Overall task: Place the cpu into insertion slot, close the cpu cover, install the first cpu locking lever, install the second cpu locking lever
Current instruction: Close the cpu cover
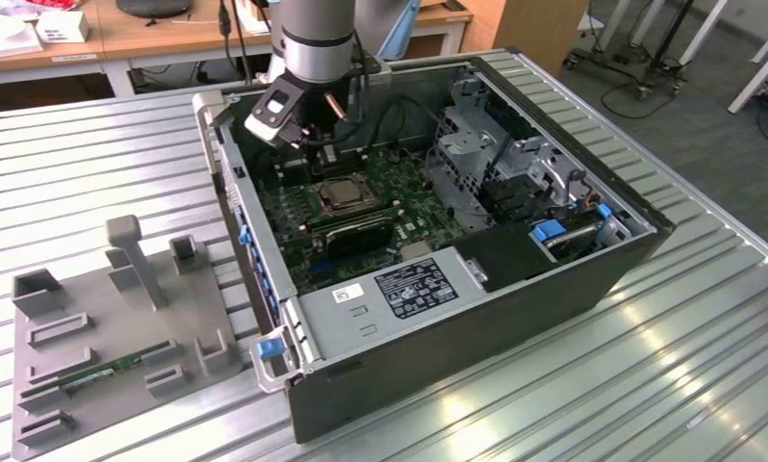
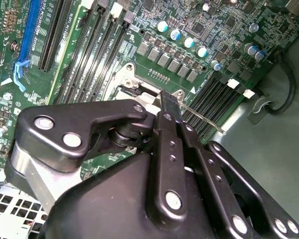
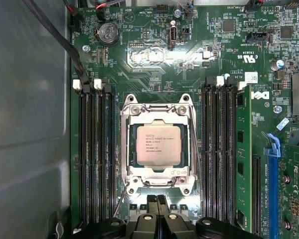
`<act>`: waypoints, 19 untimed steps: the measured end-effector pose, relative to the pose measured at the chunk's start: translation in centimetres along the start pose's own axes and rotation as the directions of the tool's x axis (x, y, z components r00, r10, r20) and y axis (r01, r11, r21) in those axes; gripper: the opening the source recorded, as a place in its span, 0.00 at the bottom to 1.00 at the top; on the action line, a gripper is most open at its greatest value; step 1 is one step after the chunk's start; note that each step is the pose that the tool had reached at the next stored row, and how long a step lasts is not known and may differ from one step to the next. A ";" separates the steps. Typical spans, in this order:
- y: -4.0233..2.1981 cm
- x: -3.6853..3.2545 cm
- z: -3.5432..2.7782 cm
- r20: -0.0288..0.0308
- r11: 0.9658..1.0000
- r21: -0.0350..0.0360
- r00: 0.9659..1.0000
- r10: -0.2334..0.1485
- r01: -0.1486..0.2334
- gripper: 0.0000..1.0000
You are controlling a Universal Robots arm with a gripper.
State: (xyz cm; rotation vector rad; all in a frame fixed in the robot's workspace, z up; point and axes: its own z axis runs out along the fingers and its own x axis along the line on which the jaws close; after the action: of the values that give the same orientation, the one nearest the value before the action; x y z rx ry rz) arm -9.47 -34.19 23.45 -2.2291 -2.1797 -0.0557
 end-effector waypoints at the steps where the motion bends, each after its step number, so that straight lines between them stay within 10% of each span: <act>1: -0.03 0.00 0.00 0.000 1.000 0.000 1.000 0.000 0.000 0.11; 19: -0.08 0.00 0.00 0.000 1.000 0.000 1.000 0.000 0.000 0.11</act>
State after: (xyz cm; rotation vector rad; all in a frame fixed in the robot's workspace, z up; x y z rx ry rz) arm -9.56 -34.19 23.45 -2.2290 -2.1797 -0.0558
